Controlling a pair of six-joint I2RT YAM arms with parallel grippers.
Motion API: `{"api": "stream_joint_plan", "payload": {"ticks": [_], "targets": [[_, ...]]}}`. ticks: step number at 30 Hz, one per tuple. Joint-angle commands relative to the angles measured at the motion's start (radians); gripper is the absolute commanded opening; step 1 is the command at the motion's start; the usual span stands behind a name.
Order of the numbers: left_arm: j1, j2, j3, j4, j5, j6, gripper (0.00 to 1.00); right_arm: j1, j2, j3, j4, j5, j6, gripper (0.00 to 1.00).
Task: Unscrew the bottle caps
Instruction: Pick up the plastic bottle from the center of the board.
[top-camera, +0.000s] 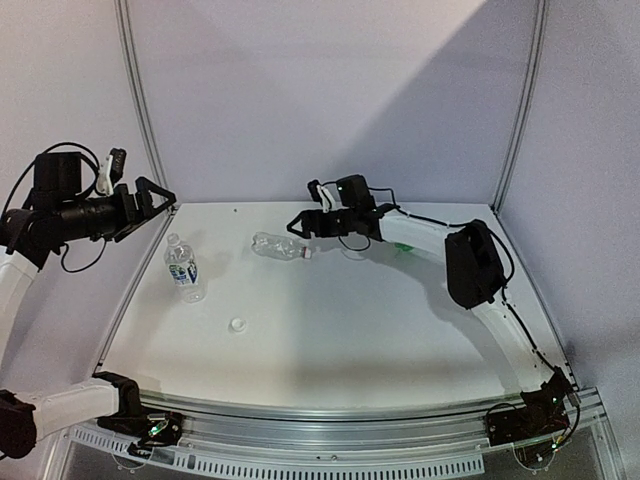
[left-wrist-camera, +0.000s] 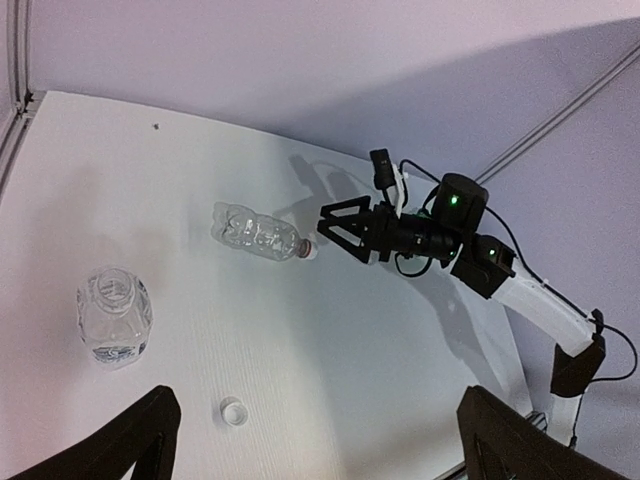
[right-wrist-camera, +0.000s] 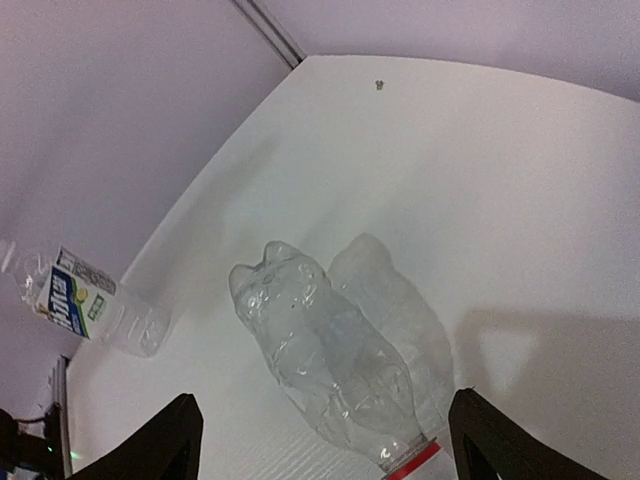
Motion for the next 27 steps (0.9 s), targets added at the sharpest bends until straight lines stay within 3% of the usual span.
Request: {"api": "stream_joint_plan", "payload": {"ticks": [1, 10, 16, 20, 27], "targets": [[-0.011, 0.010, 0.018, -0.001, 0.012, -0.033, 0.99, -0.005, 0.100, 0.040, 0.165, -0.059, 0.297, 0.87], [-0.013, 0.009, 0.015, -0.003, 0.006, -0.040, 0.99, -0.008, 0.202, 0.070, 0.218, -0.166, 0.447, 0.86], [-0.013, 0.028, 0.018, 0.016, 0.008, -0.024, 0.99, -0.008, 0.138, -0.051, 0.248, -0.235, 0.450, 0.84], [-0.012, 0.040, 0.018, 0.030, 0.014, -0.015, 0.99, -0.004, 0.051, -0.182, 0.285, -0.280, 0.430, 0.85], [-0.013, 0.047, 0.010, 0.050, 0.027, -0.004, 0.99, 0.010, -0.027, -0.254, 0.148, -0.218, 0.269, 0.86]]}}
